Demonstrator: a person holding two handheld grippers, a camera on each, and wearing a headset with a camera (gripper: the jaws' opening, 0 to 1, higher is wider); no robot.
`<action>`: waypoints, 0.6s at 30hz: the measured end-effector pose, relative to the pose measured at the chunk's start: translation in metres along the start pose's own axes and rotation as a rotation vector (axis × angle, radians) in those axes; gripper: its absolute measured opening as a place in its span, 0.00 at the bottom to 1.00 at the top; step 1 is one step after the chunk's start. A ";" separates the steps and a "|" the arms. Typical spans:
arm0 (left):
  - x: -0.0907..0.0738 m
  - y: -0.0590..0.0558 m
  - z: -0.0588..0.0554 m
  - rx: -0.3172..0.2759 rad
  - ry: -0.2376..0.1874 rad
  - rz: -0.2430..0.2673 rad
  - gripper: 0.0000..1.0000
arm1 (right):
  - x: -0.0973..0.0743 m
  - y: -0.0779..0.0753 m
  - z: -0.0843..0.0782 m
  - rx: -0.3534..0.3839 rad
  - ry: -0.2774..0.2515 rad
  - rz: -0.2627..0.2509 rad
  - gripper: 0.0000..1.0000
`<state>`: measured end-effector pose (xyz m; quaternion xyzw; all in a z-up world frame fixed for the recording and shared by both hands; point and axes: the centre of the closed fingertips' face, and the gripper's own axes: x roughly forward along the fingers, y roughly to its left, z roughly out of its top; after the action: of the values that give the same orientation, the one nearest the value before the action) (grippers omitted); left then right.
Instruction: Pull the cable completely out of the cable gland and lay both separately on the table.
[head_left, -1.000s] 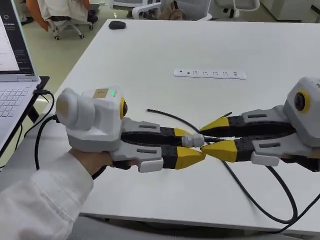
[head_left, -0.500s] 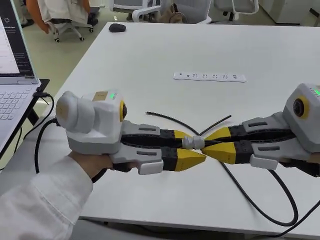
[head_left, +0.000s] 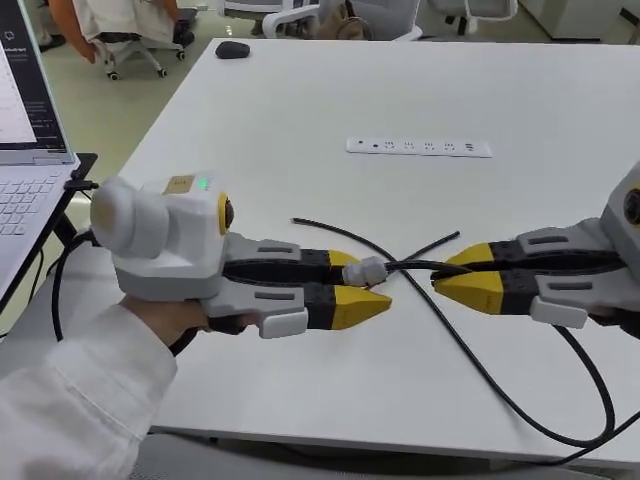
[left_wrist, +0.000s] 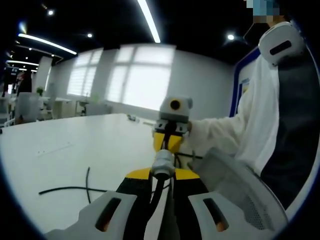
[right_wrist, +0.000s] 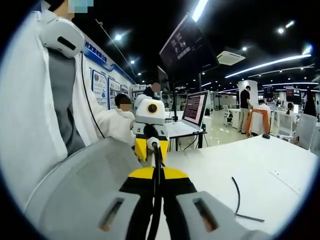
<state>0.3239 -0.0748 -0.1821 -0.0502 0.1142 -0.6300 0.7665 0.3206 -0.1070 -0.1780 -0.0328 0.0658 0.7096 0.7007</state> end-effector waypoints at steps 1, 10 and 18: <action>0.000 0.000 0.000 -0.001 0.000 0.000 0.16 | -0.002 -0.001 -0.001 0.002 0.002 -0.005 0.02; -0.008 0.004 -0.001 -0.006 -0.002 0.016 0.16 | -0.031 -0.007 -0.022 0.048 0.032 -0.067 0.02; -0.011 0.003 0.001 -0.008 -0.006 0.017 0.16 | -0.039 -0.003 -0.030 0.082 0.031 -0.082 0.02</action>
<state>0.3253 -0.0629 -0.1810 -0.0543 0.1146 -0.6230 0.7719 0.3223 -0.1495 -0.2021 -0.0177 0.1042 0.6765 0.7288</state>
